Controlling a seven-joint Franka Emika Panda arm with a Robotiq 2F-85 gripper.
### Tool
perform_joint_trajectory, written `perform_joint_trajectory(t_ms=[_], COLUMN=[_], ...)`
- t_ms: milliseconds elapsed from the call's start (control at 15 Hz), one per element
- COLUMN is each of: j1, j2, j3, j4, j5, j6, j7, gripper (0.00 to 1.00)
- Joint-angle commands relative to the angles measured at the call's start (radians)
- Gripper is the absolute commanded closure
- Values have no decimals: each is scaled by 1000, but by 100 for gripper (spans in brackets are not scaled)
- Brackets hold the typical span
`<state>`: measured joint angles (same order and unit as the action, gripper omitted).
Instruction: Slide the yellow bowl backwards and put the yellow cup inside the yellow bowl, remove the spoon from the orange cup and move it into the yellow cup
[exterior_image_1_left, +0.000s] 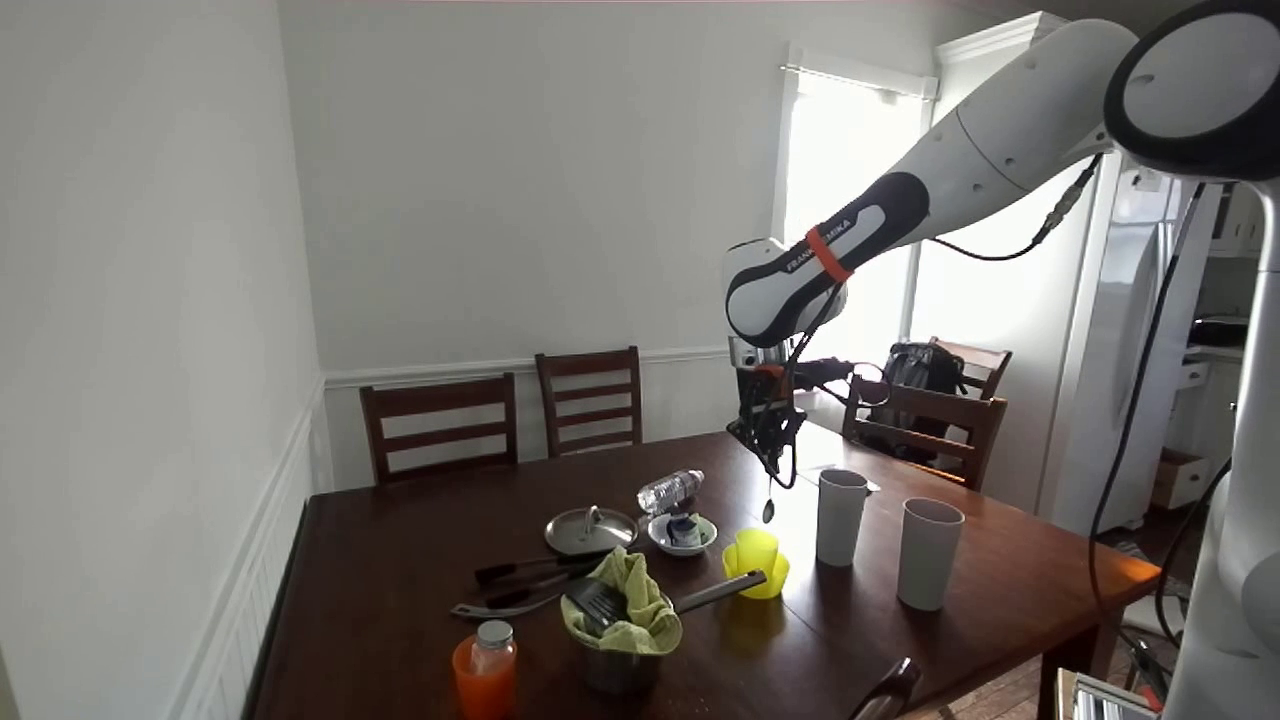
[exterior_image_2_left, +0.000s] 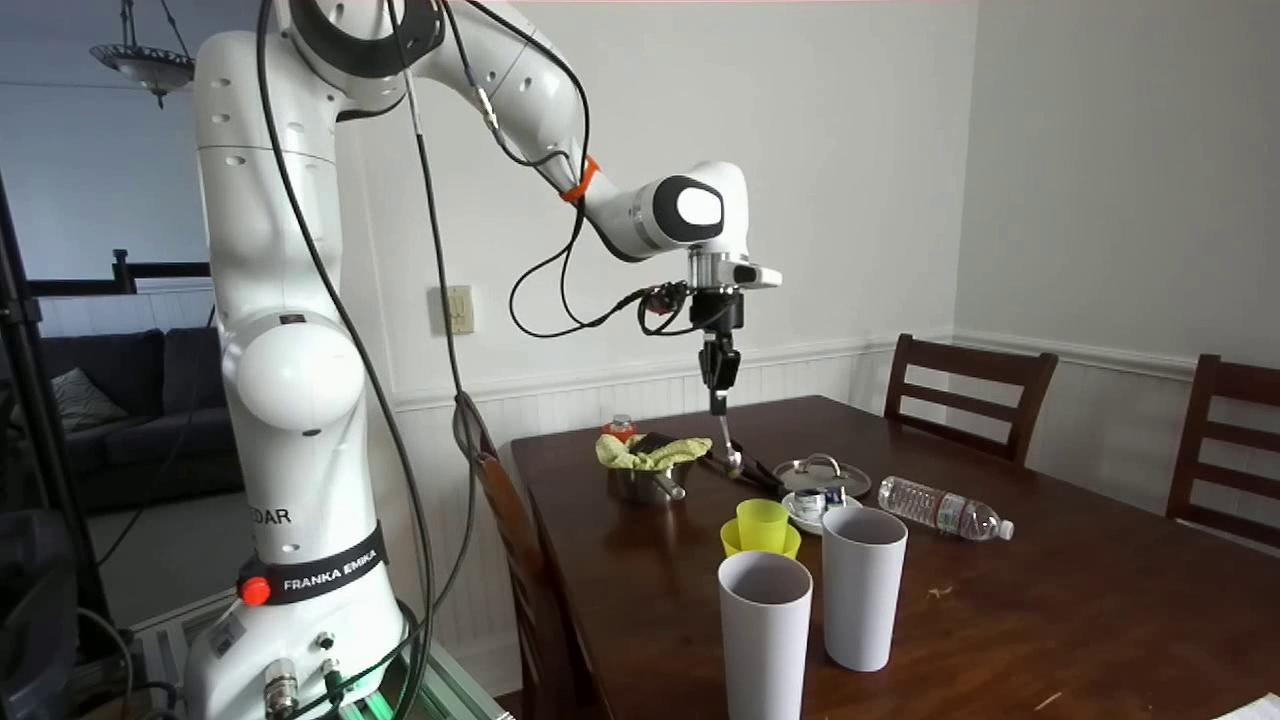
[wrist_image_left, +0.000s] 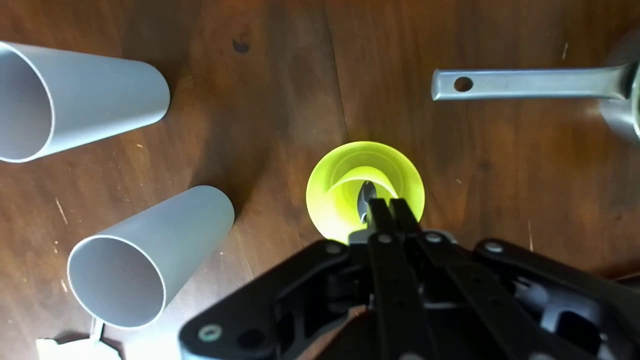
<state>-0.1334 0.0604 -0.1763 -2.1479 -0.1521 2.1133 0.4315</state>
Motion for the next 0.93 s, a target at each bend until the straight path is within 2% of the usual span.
perform_joint_trajectory(t_ms=[0,200,467,867], j1=[-30,-42,-48,-50], j2=[23,75,144,234], j3=[-19,-24,-23,-1], j4=[-2,-1,2,33], j5=[-29,12,39,133], j6=[52,128,236,232], j7=[-103,-186,-229,-315], gripper=[99,99,99,99])
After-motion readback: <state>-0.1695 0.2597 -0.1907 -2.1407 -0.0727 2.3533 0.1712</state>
